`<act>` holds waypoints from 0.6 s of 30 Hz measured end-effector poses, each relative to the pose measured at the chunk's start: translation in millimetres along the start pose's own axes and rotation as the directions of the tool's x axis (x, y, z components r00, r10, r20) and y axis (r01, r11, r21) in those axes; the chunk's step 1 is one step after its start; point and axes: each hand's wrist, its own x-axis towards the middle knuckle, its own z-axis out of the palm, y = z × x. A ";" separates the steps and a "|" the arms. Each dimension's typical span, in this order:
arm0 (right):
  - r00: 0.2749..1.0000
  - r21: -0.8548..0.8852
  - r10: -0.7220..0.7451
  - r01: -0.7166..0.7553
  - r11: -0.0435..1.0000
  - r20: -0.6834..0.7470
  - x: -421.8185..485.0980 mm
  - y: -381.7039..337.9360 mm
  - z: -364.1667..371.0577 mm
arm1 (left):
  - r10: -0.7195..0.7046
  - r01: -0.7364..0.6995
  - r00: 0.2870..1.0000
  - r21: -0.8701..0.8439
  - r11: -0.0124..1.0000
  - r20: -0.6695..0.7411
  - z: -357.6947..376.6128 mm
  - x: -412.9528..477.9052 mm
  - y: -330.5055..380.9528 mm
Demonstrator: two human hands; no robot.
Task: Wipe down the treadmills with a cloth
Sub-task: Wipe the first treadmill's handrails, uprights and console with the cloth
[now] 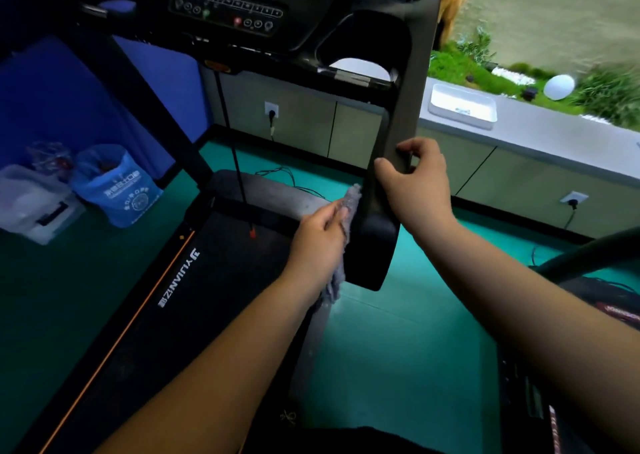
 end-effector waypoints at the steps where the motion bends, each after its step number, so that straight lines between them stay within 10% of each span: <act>1: 1.000 0.001 0.005 -0.005 1.000 -0.007 -1.0 -0.1 1.0 | -0.057 0.058 0.998 -0.034 0.998 0.026 0.5 4.1 -3.5; 18: 0.995 -0.005 0.067 -0.067 0.998 0.068 40.5 -5.4 -4.6 | 0.152 -0.159 0.955 -0.006 0.987 -0.255 -4.6 66.0 17.8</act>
